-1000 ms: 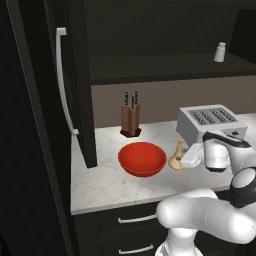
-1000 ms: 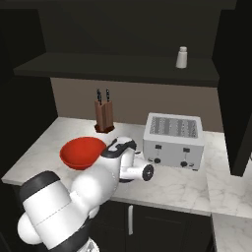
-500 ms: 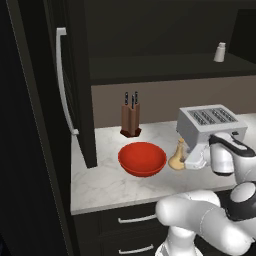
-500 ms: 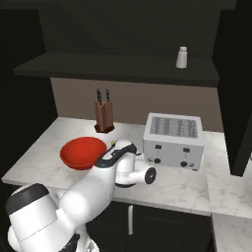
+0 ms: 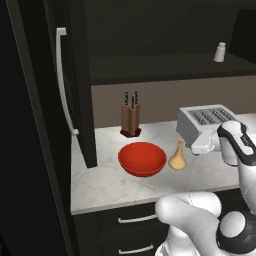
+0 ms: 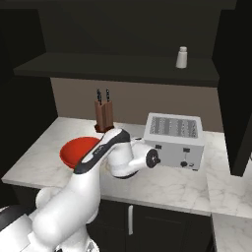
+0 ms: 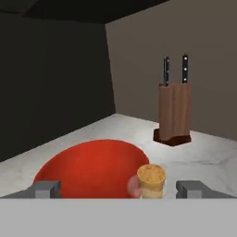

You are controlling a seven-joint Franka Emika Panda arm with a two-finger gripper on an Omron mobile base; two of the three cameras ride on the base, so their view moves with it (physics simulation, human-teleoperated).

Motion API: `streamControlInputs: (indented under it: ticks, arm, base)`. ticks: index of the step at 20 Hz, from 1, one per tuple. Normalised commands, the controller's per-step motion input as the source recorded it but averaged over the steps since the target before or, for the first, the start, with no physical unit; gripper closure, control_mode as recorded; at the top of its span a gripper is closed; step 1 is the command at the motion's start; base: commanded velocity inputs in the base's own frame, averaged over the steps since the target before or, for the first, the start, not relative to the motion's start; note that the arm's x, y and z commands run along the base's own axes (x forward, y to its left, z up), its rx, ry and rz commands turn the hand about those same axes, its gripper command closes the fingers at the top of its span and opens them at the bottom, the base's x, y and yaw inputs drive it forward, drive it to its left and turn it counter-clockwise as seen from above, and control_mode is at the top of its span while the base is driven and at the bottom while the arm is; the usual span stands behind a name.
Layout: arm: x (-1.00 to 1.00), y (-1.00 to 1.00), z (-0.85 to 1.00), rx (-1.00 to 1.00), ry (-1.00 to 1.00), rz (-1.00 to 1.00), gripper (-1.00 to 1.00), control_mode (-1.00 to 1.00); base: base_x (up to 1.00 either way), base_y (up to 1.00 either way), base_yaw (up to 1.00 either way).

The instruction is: Retrieve the bottle and the shaker from the cabinet and place them next to the mixing bowl on the counter. Then add garlic from the fridge to the mixing bowl.

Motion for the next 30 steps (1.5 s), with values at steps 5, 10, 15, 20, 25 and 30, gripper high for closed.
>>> streamControlInputs:
  ticks: [5, 10, 15, 20, 25, 30]
  arm:
    - [-0.16, 0.01, 0.27, 0.01, 0.08, -0.31, -1.0, -1.0]
    - [-0.07, 0.49, 0.58, -0.03, 0.06, -0.37, -1.0, -1.0]
    - [-0.45, 0.64, 0.68, -0.15, 0.11, -0.25, -1.0, -1.0]
    - [-0.76, 0.15, 0.79, -0.17, 0.01, -0.26, -1.0, -1.0]
    - [-0.32, -0.04, 0.99, -0.17, 0.0, -0.32, -1.0, -1.0]
    - [0.03, -0.23, 0.92, -0.2, 0.0, -0.48, -1.0, -1.0]
  base:
    - [0.0, 0.0, 0.0]
    - [0.0, 0.0, 0.0]
    - [0.0, 0.0, 0.0]
    - [0.0, 0.0, 0.0]
    - [0.0, 0.0, 0.0]
    - [0.0, 0.0, 0.0]
